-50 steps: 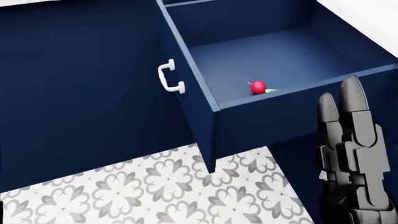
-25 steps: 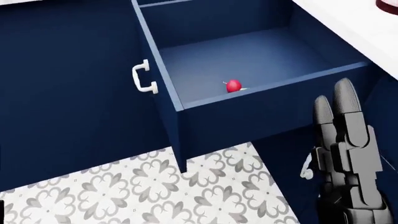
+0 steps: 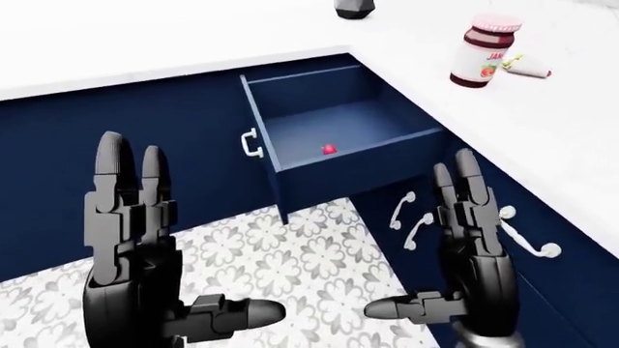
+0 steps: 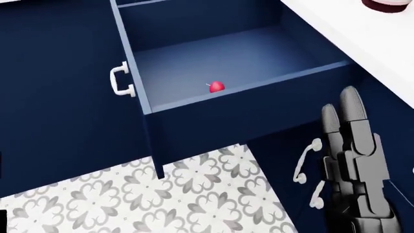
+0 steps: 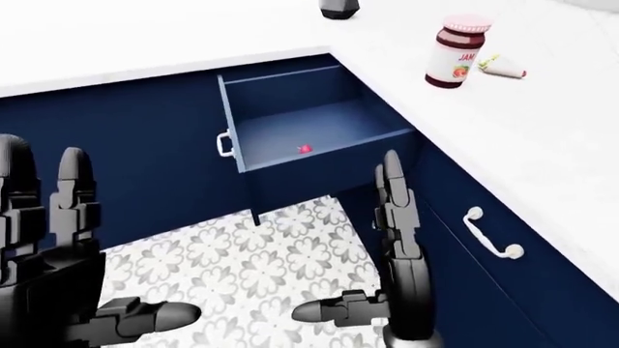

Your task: Close the left drawer.

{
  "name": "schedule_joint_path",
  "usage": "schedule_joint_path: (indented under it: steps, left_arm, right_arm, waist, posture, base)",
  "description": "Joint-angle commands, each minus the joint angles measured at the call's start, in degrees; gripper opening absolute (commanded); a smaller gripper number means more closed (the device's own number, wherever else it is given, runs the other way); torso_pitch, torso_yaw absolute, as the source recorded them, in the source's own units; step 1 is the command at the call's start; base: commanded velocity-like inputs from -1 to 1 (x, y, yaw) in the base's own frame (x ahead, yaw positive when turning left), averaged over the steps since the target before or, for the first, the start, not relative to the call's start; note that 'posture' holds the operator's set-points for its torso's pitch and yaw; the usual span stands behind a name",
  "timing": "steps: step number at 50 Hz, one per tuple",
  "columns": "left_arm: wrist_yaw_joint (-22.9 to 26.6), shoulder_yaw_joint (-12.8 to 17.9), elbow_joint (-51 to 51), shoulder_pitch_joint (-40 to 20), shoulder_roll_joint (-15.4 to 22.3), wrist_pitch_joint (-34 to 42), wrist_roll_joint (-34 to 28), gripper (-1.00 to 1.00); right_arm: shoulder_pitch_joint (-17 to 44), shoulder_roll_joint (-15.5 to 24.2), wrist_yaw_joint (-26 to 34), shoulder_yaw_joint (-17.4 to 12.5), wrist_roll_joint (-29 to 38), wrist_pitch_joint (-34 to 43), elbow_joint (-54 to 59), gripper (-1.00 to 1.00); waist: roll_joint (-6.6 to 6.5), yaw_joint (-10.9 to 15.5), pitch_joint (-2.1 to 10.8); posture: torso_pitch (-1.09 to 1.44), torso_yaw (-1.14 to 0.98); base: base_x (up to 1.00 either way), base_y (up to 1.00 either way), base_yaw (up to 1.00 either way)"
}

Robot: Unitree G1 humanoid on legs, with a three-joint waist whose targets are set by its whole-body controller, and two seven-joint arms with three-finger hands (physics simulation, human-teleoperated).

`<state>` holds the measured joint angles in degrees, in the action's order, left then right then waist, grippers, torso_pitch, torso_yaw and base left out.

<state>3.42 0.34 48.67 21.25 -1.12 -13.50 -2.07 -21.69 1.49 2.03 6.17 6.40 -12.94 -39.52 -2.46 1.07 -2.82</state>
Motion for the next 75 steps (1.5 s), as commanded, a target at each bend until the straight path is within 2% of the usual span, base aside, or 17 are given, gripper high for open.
schedule_joint_path:
  steps: [1,5,8,9,11,19,23,32,36,37,39,51,53,58,63,72,75]
  left_arm:
    - [0.08,-0.32,2.43,-0.53,-0.07,-1.82,0.08,1.00]
    - [0.05,-0.35,2.26,-0.53,-0.06,-2.02,0.07,1.00]
    - [0.02,-0.47,2.26,-0.60,-0.08,-1.88,-0.03,1.00]
    - [0.00,-0.50,2.30,-0.58,-0.07,-1.89,-0.07,1.00]
    - [-0.04,-0.50,2.33,-0.64,-0.05,-1.76,-0.05,1.00]
    - [-0.07,-0.41,2.45,-0.58,-0.02,-1.77,0.06,1.00]
    - [-0.05,-0.42,2.35,-0.52,-0.04,-1.94,0.04,1.00]
    - [-0.05,-0.39,2.40,-0.62,-0.04,-1.83,0.02,1.00]
    - [-0.02,-0.41,2.55,-0.57,-0.05,-1.75,0.06,1.00]
    - [-0.02,-0.41,2.44,-0.56,-0.05,-1.84,0.04,1.00]
    - [-0.02,-0.34,2.60,-0.54,-0.04,-1.76,0.10,1.00]
    - [0.07,-0.16,2.64,-0.71,-0.10,-1.52,0.19,1.00]
    - [0.07,-0.21,2.60,-0.62,-0.13,-1.64,0.11,1.00]
    - [0.13,-0.15,2.71,-0.52,-0.15,-1.70,0.23,1.00]
    - [0.10,0.00,2.60,-0.67,-0.17,-1.67,0.28,1.00]
    - [0.12,-0.02,2.75,-0.63,-0.17,-1.57,0.34,1.00]
    - [0.13,-0.02,2.78,-0.65,-0.20,-1.55,0.27,1.00]
  right_arm:
    - [0.57,0.09,-0.46,-0.34,-0.24,-1.96,-2.68,1.00]
    - [0.60,0.18,-0.38,-0.05,-0.05,-2.08,-2.40,1.00]
    - [0.61,0.21,-0.42,-0.08,-0.05,-2.05,-2.43,1.00]
    - [0.58,0.21,-0.43,-0.11,-0.09,-2.08,-2.48,1.00]
    - [0.58,0.23,-0.42,-0.13,-0.09,-2.10,-2.47,1.00]
    - [0.51,0.20,-0.44,-0.13,-0.20,-2.28,-2.37,1.00]
    - [0.54,0.20,-0.48,-0.07,-0.12,-2.29,-2.33,1.00]
    - [0.72,0.25,-0.47,0.05,-0.15,-2.01,-2.29,1.00]
    - [0.70,0.27,-0.48,-0.01,-0.18,-2.03,-2.33,1.00]
    - [0.71,0.26,-0.49,-0.05,-0.25,-2.03,-2.24,1.00]
    - [0.64,0.25,-0.49,-0.01,-0.20,-2.05,-2.32,1.00]
    - [0.69,0.22,-0.55,-0.08,-0.17,-2.09,-2.07,1.00]
    - [0.62,0.24,-0.54,-0.03,-0.09,-2.14,-2.06,1.00]
    - [0.45,0.31,-0.49,-0.01,-0.36,-2.80,-2.19,1.00]
    - [0.46,0.48,-0.13,0.32,-0.60,-3.05,-1.99,1.00]
    - [0.53,0.54,0.12,0.47,-0.63,-2.79,-2.11,1.00]
    - [0.66,0.44,-0.14,0.37,-0.08,-2.68,-2.19,1.00]
  waist:
    - [-0.07,-0.07,0.47]
    - [2.60,-0.02,0.08]
    - [8.17,-0.65,1.66]
    - [4.69,-1.11,0.53]
    - [5.43,-1.21,0.58]
    - [1.26,-0.50,-1.96]
    - [-2.99,-0.46,-0.78]
    - [1.02,0.68,-0.48]
    - [6.42,0.64,1.27]
    - [4.68,-0.26,0.02]
    - [5.48,-0.69,-1.15]
    - [-1.69,-1.87,0.51]
    - [-1.29,-1.15,-1.26]
    - [-0.41,-0.28,-0.04]
    - [5.51,-0.37,0.34]
    - [1.43,-0.93,0.02]
    - [2.33,-1.24,1.73]
  posture:
    - [0.00,0.00]
    - [0.00,0.00]
    - [0.00,0.00]
    - [0.00,0.00]
    - [0.00,0.00]
    - [0.00,0.00]
    - [0.00,0.00]
    - [0.00,0.00]
    - [0.00,0.00]
    - [0.00,0.00]
    - [0.00,0.00]
    - [0.00,0.00]
    - [0.00,0.00]
    - [0.00,0.00]
    - [0.00,0.00]
    - [0.00,0.00]
    - [0.00,0.00]
  base:
    - [0.00,-0.20,0.00]
    - [0.00,-0.20,0.00]
    - [0.00,-0.19,0.00]
    - [0.00,-0.17,0.00]
    - [0.05,-0.14,0.00]
    - [0.31,-0.14,0.00]
    - [0.36,-0.14,0.00]
    - [0.36,-0.14,0.00]
    - [0.36,-0.14,0.00]
    - [0.36,-0.14,0.00]
    - [0.36,-0.14,0.00]
    - [0.36,-0.14,0.00]
    - [0.36,-0.14,0.00]
    - [0.28,-0.13,0.00]
    - [0.00,0.00,0.00]
    - [0.00,0.00,0.00]
    - [0.00,0.00,0.00]
